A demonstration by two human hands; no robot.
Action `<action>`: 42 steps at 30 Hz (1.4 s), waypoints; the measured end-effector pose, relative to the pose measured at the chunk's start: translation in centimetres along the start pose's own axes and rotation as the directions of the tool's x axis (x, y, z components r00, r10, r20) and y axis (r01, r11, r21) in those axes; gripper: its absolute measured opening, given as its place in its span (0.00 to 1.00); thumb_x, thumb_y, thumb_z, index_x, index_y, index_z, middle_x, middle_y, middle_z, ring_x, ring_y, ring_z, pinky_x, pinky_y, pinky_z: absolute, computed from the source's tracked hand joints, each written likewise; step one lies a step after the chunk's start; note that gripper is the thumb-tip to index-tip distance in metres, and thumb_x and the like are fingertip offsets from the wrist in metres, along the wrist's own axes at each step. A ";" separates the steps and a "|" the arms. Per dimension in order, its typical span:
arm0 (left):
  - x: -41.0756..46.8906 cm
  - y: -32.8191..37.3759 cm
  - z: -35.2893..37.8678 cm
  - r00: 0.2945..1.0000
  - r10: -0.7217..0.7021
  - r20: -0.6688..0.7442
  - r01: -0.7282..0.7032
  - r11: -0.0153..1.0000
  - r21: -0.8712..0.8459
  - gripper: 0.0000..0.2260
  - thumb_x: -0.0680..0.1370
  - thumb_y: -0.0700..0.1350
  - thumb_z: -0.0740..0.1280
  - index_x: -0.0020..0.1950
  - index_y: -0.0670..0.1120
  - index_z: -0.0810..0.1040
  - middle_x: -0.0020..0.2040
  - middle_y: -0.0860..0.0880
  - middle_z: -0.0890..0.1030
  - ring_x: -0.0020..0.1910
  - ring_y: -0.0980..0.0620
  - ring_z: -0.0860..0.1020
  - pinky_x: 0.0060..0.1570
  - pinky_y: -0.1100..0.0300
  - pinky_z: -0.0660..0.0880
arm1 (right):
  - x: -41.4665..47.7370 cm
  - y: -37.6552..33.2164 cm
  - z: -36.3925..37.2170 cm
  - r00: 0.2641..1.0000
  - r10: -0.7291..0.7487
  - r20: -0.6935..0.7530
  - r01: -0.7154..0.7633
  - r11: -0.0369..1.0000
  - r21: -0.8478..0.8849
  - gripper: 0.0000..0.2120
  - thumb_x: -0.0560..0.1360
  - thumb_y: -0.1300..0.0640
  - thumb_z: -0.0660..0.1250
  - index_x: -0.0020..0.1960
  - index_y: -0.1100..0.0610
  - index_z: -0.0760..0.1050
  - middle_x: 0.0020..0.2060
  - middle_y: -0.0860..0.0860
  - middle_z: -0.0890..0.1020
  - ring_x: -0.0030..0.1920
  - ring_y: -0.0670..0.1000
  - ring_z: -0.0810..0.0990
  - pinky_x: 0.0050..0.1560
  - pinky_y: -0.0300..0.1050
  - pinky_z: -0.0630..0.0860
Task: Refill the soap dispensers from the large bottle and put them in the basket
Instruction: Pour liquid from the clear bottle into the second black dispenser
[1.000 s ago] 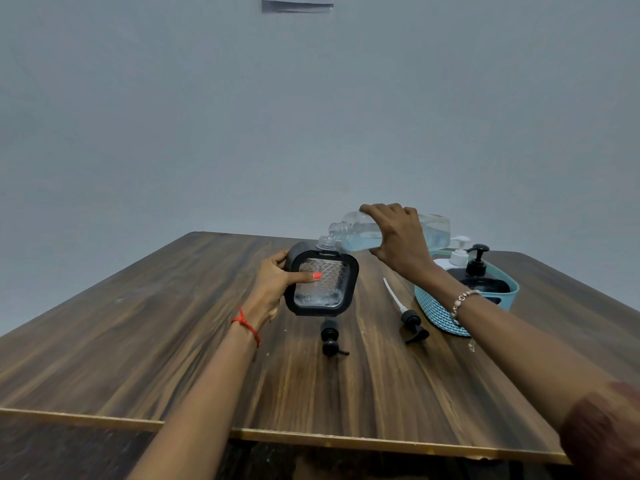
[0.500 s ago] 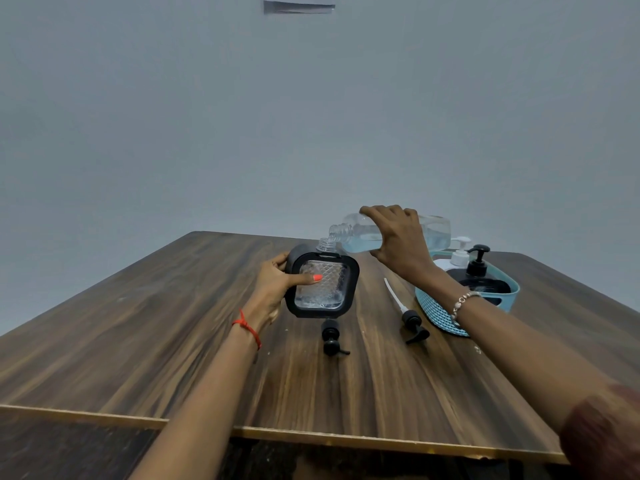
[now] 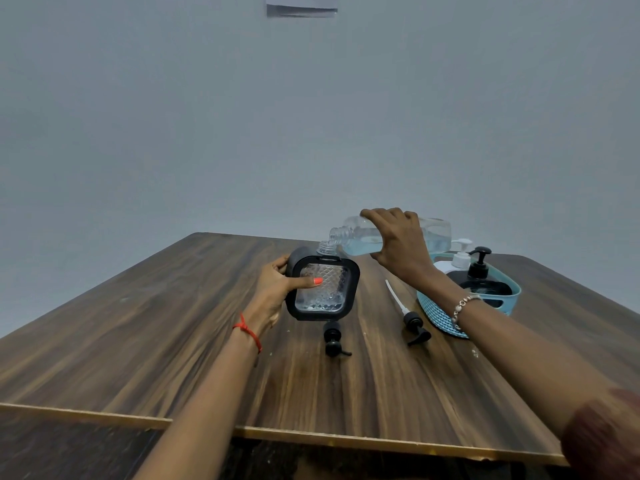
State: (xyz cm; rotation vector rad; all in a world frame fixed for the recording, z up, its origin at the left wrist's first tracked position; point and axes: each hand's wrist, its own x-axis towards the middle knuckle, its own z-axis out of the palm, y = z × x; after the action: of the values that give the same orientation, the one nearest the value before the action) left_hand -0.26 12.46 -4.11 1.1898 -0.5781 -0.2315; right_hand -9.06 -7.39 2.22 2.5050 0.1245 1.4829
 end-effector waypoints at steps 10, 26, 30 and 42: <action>-0.1 -0.1 0.0 1.000 0.001 -0.006 -0.001 1.000 -0.020 0.20 0.60 0.24 0.73 0.47 0.43 0.79 0.38 0.50 0.84 0.36 0.55 0.83 0.36 0.61 0.80 | 0.0 -0.1 0.0 1.000 -0.017 -0.014 0.016 1.000 -0.011 0.32 0.53 0.68 0.77 0.56 0.58 0.74 0.47 0.55 0.82 0.43 0.59 0.79 0.46 0.54 0.71; -0.3 -0.1 0.0 1.000 -0.007 -0.014 0.007 1.000 -0.021 0.21 0.60 0.25 0.73 0.49 0.42 0.78 0.44 0.45 0.82 0.41 0.49 0.81 0.37 0.60 0.81 | -0.1 -0.1 0.0 0.999 -0.029 -0.019 0.029 0.999 -0.019 0.33 0.52 0.69 0.77 0.56 0.58 0.75 0.47 0.55 0.82 0.44 0.59 0.79 0.46 0.55 0.72; -0.3 0.0 0.0 0.999 -0.028 -0.017 0.027 0.999 -0.033 0.21 0.60 0.26 0.73 0.48 0.42 0.78 0.44 0.45 0.82 0.42 0.49 0.82 0.37 0.59 0.81 | -0.1 -0.1 0.0 0.999 -0.027 -0.018 0.027 0.999 -0.017 0.32 0.53 0.69 0.77 0.56 0.58 0.75 0.47 0.55 0.82 0.44 0.59 0.79 0.46 0.55 0.72; -0.5 -0.2 0.4 0.999 -0.033 -0.016 0.033 0.999 -0.036 0.24 0.59 0.27 0.74 0.53 0.39 0.77 0.45 0.44 0.82 0.42 0.48 0.81 0.36 0.60 0.80 | -0.2 0.1 -0.1 1.000 -0.024 -0.006 0.023 1.000 -0.011 0.34 0.51 0.69 0.77 0.56 0.58 0.74 0.46 0.55 0.82 0.43 0.59 0.79 0.45 0.55 0.72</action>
State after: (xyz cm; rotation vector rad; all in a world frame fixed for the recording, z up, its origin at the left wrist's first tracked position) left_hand -0.80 12.31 -4.38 1.1660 -0.5377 -0.2589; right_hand -9.22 -7.48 2.13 2.4824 0.1462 1.4780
